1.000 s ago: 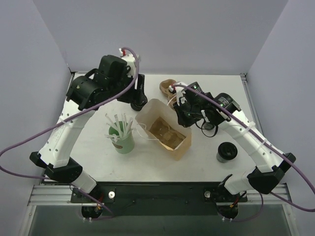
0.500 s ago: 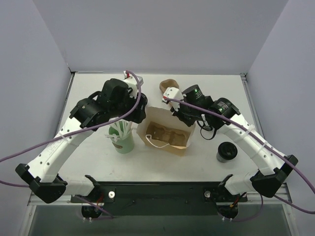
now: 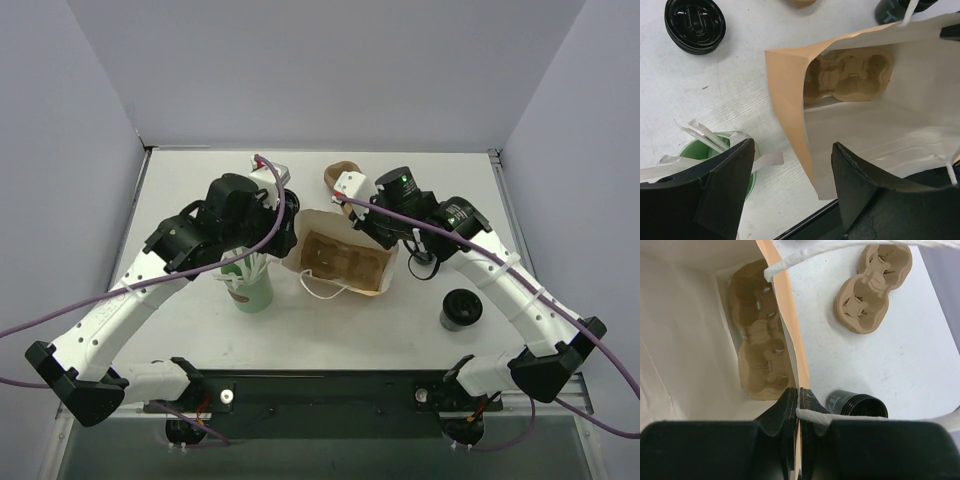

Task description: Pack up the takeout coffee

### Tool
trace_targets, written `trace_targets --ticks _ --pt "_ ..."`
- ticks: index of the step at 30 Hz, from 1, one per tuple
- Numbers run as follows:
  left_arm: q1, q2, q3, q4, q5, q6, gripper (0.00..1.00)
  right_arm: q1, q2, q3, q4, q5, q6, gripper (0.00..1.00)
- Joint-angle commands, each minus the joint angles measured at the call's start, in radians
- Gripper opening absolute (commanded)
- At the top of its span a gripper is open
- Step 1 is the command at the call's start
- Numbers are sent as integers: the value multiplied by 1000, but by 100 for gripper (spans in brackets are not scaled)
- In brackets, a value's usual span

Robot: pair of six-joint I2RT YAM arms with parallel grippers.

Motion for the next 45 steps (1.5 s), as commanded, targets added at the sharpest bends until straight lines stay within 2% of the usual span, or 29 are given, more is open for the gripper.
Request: trace_targets --ticks 1,8,15,18,19,20,22,23,25,26,27,29,31,32,35,40,45 --pt "12 -6 -30 84 12 25 73 -15 -14 -17 35 -31 -56 0" --pt "17 -6 -43 102 75 -1 67 -18 -22 -20 40 -22 -44 0" --pt "17 -16 -85 145 75 1 62 -17 -56 -63 58 -13 -37 0" --pt "17 -12 -117 157 76 2 56 -14 -70 -89 77 -4 -44 0" --pt "16 -16 -129 161 81 5 52 -15 -74 -94 84 -4 -44 0" --pt "16 -18 -132 162 81 4 42 -14 -76 -98 87 -4 -46 0" --pt "16 -33 -139 174 81 -1 28 -9 -80 -111 93 -4 -47 0" --pt "14 -41 -148 179 81 -2 12 -9 -83 -115 98 -4 -46 0" --pt "13 -61 -162 196 84 -7 0 -8 -87 -121 118 4 -28 0" --pt "11 -70 -174 204 84 -10 0 -11 -88 -120 124 10 -14 1" --pt "9 -84 -180 220 85 -13 0 -12 -90 -109 130 15 5 9" --pt "3 -99 -197 240 84 -30 0 -15 -94 -98 138 9 66 17" --pt "-7 -121 -232 271 76 -51 0 -14 -111 -89 147 -5 117 36" --pt "-9 -125 -244 289 75 -58 0 -17 -116 -86 150 -11 185 52" --pt "-23 -147 -281 308 55 -67 0 -17 -140 -60 149 -20 328 64" --pt "-24 -177 -321 319 -8 -71 0 -18 -186 -37 147 -99 486 70" --pt "-24 -213 -367 345 -5 -103 0 -20 -241 -28 159 -36 649 71"
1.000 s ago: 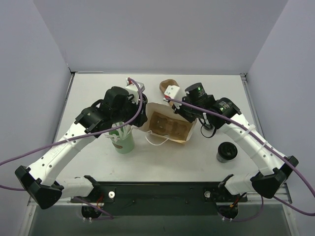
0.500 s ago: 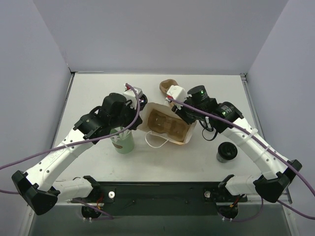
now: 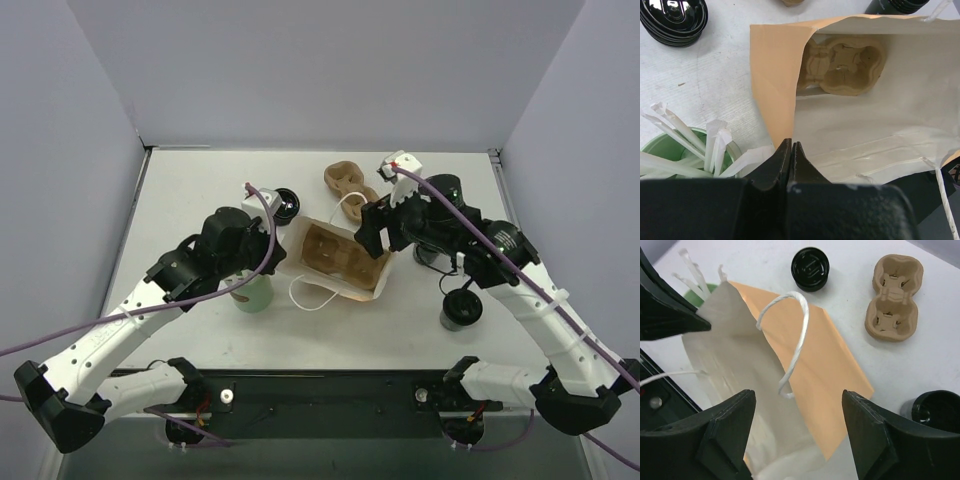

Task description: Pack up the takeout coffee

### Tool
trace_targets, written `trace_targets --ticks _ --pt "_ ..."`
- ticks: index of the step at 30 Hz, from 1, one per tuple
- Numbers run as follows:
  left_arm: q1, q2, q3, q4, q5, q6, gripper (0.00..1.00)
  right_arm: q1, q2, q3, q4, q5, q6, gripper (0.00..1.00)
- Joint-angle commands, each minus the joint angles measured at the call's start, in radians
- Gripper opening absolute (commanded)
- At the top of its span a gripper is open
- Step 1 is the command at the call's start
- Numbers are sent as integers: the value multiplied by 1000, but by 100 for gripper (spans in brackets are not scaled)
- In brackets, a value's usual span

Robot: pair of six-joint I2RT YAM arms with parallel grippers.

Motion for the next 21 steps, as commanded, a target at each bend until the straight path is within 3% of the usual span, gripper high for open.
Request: trace_targets --ticks 1,6,11,14,18,21 --pt "-4 -51 -35 93 -14 -44 0 -10 -60 41 37 38 215 71" --pt "-4 -75 -55 112 -9 -57 0 -10 -90 68 29 226 327 70" --pt "-4 -98 -63 118 2 -48 0 -27 -104 81 -36 531 447 63" --pt "-4 -112 -71 119 9 -51 0 -82 -77 96 -252 627 589 59" --pt "-6 -128 -72 115 26 -64 0 -188 -15 59 -499 639 721 56" --pt "-12 -140 -77 104 23 -69 0 -277 34 -19 -616 633 796 63"
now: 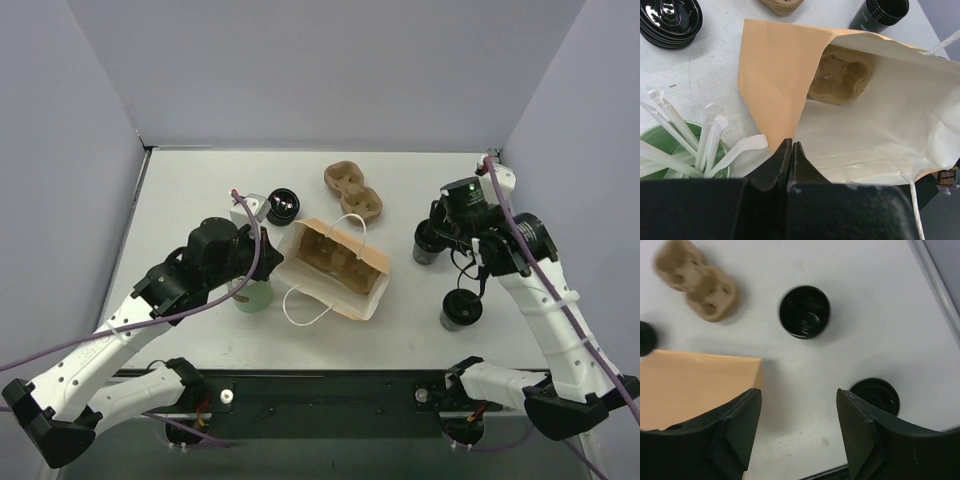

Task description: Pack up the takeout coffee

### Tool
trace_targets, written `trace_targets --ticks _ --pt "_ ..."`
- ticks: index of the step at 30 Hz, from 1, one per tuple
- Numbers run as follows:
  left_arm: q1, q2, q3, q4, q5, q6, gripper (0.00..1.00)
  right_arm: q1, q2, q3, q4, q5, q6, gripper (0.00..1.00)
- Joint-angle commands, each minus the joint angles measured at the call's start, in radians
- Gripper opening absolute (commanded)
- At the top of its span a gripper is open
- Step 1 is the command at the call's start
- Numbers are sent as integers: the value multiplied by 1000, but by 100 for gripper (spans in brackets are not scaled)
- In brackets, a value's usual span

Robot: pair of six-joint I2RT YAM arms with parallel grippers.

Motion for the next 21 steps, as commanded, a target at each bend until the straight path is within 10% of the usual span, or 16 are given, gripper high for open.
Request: trace_targets --ticks 1,21 --pt "-19 -37 7 39 7 -18 0 -115 74 -105 -275 46 160 66" --pt "-36 -61 -5 -1 25 -63 0 -369 -41 -555 -120 -195 86 91"
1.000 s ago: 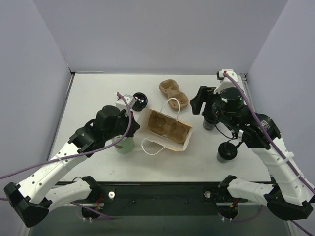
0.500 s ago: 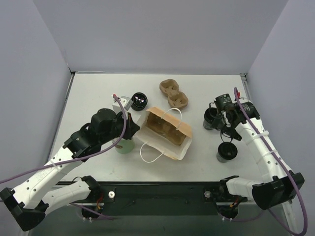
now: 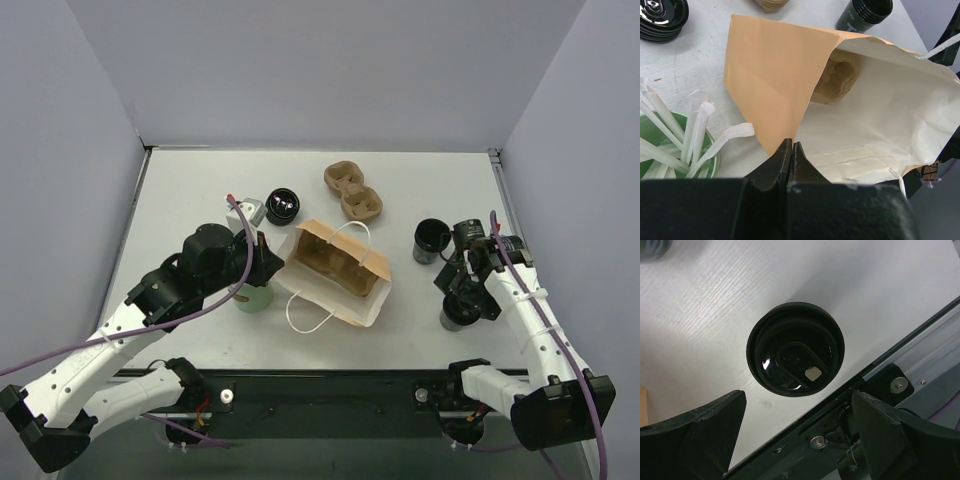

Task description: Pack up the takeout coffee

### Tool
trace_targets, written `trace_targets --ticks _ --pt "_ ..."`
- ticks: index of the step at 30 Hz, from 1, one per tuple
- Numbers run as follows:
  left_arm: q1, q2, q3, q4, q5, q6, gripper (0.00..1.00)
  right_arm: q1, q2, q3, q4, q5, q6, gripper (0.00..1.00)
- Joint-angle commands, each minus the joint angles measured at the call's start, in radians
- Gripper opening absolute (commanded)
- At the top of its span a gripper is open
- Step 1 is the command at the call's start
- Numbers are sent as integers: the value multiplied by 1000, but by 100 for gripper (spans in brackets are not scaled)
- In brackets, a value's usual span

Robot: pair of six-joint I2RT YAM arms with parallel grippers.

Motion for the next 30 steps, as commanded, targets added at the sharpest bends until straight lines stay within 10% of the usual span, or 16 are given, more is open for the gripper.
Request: trace_targets --ticks 1,30 --pt "-8 -7 19 10 17 -8 0 -28 -4 -52 38 -36 -85 91" --pt "-11 -23 6 7 47 -6 0 -143 -32 -84 197 -113 -353 89"
